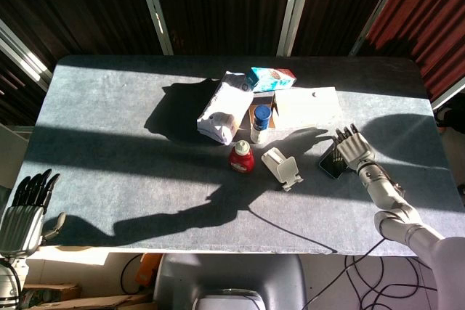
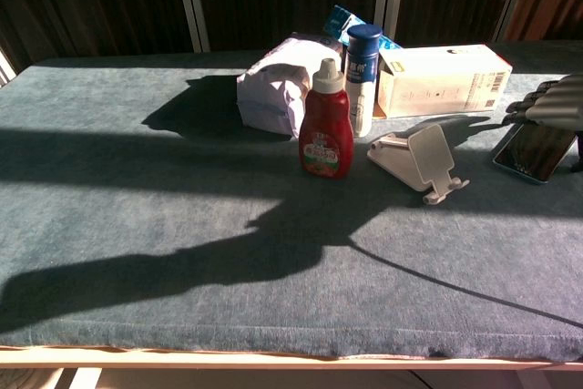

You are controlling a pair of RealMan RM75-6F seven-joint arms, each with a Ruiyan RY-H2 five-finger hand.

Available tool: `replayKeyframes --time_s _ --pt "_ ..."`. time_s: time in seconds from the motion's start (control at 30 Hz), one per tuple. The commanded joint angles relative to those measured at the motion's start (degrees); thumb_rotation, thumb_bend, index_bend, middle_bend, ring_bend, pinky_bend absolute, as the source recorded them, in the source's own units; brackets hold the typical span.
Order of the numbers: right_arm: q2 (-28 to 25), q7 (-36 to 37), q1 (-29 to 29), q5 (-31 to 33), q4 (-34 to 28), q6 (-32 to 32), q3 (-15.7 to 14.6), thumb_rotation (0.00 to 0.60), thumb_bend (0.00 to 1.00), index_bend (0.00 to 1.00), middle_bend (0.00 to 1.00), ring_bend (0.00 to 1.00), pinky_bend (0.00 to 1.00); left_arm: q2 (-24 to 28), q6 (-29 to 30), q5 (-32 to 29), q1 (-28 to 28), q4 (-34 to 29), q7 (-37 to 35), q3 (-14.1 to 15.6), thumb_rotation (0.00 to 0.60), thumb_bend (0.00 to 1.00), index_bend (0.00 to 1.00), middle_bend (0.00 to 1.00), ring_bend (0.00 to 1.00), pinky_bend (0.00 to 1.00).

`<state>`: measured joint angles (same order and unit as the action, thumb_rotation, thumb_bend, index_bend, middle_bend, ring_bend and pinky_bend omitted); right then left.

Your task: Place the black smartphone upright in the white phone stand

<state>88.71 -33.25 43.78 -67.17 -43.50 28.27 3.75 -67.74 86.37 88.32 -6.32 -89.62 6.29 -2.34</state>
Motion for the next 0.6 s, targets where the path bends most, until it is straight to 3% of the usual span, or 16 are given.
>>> replayKeyframes --time_s 0.03,0.33,0.6 --pt "0.0 0.3 0.0 -0.3 0.2 0.2 -0.6 0.600 0.30 0.14 0.00 0.00 0.00 0.0 0.2 0.1 0.0 0.0 -0.1 0.0 0.600 0.37 0.00 0.00 0.00 0.04" --pt "-1.3 0.3 -1.4 0.0 0.2 1.1 -2.1 0.600 0.30 0.43 0.00 0.00 0.00 0.2 0.1 0.5 0.0 0.0 -0.4 0.2 0.600 0.37 0.00 0.00 0.00 0.05" --pt "-5.5 4.0 -3.7 -0.9 -6.2 2.7 -3.3 0.600 0.30 0.48 0.00 0.00 0.00 0.3 0.3 0.8 0.1 0.0 -0.8 0.5 0.600 0.37 0.00 0.00 0.00 0.05"
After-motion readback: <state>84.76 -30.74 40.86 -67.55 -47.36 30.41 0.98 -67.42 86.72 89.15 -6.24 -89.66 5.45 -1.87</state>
